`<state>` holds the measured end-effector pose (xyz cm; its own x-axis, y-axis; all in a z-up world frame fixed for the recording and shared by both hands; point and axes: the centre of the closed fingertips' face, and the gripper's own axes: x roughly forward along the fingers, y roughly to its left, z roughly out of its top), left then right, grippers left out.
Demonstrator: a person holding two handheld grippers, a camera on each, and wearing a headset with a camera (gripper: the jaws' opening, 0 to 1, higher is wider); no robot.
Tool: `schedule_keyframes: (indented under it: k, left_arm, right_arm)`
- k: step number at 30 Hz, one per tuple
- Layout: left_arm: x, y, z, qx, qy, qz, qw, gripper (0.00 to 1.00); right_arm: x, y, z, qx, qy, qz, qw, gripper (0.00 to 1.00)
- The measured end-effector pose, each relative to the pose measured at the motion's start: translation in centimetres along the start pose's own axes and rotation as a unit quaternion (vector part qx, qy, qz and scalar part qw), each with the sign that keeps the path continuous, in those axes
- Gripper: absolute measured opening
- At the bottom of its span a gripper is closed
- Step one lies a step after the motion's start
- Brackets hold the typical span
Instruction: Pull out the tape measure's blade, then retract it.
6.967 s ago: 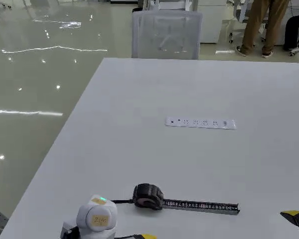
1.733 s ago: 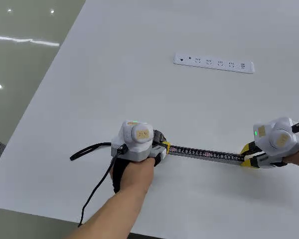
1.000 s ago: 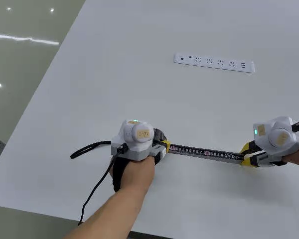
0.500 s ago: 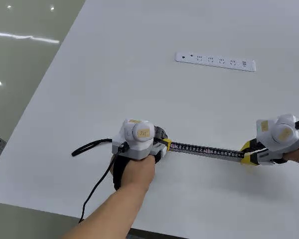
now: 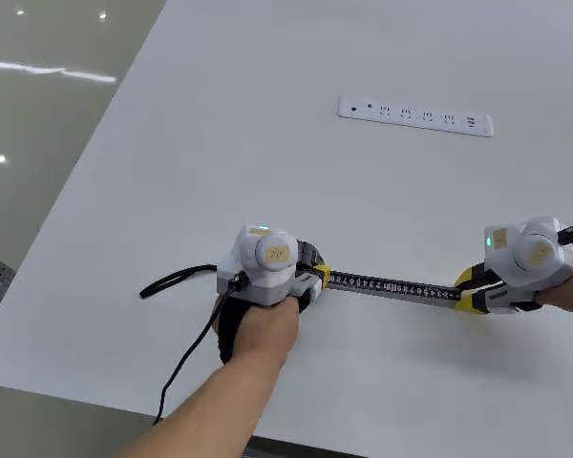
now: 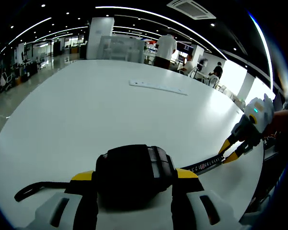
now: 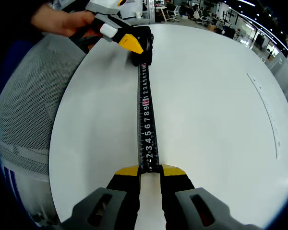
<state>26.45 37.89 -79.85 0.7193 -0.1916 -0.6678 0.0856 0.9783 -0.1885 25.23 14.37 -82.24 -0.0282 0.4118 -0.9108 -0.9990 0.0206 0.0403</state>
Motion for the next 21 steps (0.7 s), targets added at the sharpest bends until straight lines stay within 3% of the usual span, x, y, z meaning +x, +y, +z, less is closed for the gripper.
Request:
schedule_keyframes:
  k: [21]
  left_arm:
    - [0.0, 0.0, 0.0, -0.006, -0.002, -0.002, 1.0, 0.58]
  right_arm:
    - [1.1, -0.1, 2.4, -0.008, -0.014, 0.002, 0.9999, 0.12]
